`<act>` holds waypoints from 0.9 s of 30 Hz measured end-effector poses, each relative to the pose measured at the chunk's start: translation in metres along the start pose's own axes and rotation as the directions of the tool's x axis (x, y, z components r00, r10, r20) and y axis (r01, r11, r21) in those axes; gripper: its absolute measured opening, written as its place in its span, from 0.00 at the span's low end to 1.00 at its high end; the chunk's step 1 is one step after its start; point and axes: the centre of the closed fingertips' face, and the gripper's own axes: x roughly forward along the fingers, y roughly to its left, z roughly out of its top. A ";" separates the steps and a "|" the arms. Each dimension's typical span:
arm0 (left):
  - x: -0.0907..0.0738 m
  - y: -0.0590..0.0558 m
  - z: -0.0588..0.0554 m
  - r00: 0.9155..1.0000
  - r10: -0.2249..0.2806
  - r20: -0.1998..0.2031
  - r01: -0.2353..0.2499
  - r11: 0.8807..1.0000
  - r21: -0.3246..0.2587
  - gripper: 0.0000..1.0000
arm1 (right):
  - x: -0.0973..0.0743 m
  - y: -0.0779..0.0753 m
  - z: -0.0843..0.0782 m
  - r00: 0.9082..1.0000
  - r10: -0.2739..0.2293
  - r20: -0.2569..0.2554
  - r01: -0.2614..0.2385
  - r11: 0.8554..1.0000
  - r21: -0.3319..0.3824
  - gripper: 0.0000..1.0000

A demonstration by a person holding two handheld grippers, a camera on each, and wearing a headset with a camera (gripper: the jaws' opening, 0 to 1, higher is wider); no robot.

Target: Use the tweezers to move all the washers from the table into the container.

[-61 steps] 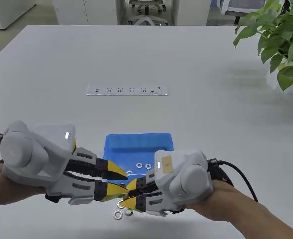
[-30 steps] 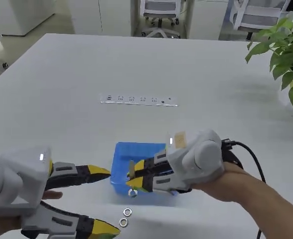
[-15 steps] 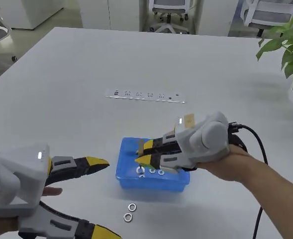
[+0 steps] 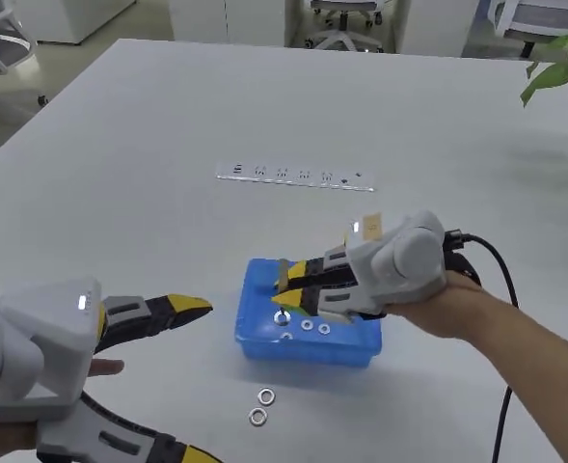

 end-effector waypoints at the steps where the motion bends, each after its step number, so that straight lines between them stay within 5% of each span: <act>1: 0.000 0.000 0.000 1.000 -0.004 0.005 0.004 1.000 -0.009 0.99 | 0.001 0.000 -0.002 1.000 0.002 -0.002 -0.002 1.000 0.001 0.08; 10: 0.008 0.004 0.004 1.000 -0.004 0.015 0.004 0.999 -0.032 0.99 | 0.009 -0.002 -0.016 1.000 0.020 -0.015 -0.019 1.000 0.011 0.08; 18: 0.013 0.019 0.004 1.000 0.016 0.014 -0.016 1.000 -0.026 0.99 | 0.014 -0.002 -0.021 0.999 0.028 -0.021 -0.028 1.000 0.008 0.09; 27: 0.019 0.036 0.000 1.000 0.019 0.001 -0.019 0.999 -0.033 0.85 | 0.018 -0.001 -0.027 0.999 0.037 -0.031 -0.037 0.999 -0.001 0.09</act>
